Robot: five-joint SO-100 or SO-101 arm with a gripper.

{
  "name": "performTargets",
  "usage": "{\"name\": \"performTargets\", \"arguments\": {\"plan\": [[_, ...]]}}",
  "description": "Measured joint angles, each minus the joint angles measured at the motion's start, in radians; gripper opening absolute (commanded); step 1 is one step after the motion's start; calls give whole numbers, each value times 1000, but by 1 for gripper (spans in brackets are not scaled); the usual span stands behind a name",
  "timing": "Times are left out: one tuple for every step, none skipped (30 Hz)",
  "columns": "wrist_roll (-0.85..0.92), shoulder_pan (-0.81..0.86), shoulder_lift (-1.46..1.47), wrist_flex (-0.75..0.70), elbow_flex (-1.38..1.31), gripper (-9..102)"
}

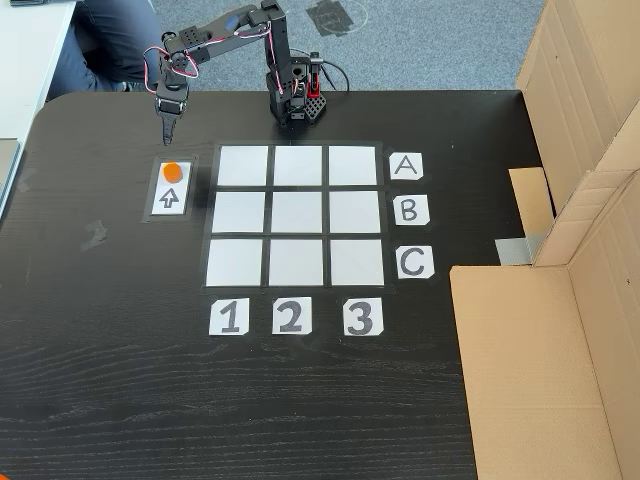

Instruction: Pick up the round, orange token and place it in the grid on square A1.

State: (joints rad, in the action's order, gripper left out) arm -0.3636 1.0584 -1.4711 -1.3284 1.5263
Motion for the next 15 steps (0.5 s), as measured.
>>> {"name": "performTargets", "arguments": {"plan": [[0, -2, 12, 0, -12, 28], [0, -5, 26, 0, -25, 28], [0, -9, 43, 0, -37, 28], [0, -14, 60, 0, -48, 29], [0, -17, 75, 0, -58, 29], [0, -21, 95, 0, -72, 30], [0, -26, 114, 0, -83, 30], [0, -29, 130, 0, -92, 30], [0, -32, 146, 0, -101, 30], [0, -35, 160, 0, -110, 30], [0, -37, 173, 0, -120, 30], [0, -40, 187, 0, -129, 30], [0, -43, 195, 0, -138, 30], [0, -46, 201, 0, -143, 30], [0, -49, 209, 0, -147, 30]]}}
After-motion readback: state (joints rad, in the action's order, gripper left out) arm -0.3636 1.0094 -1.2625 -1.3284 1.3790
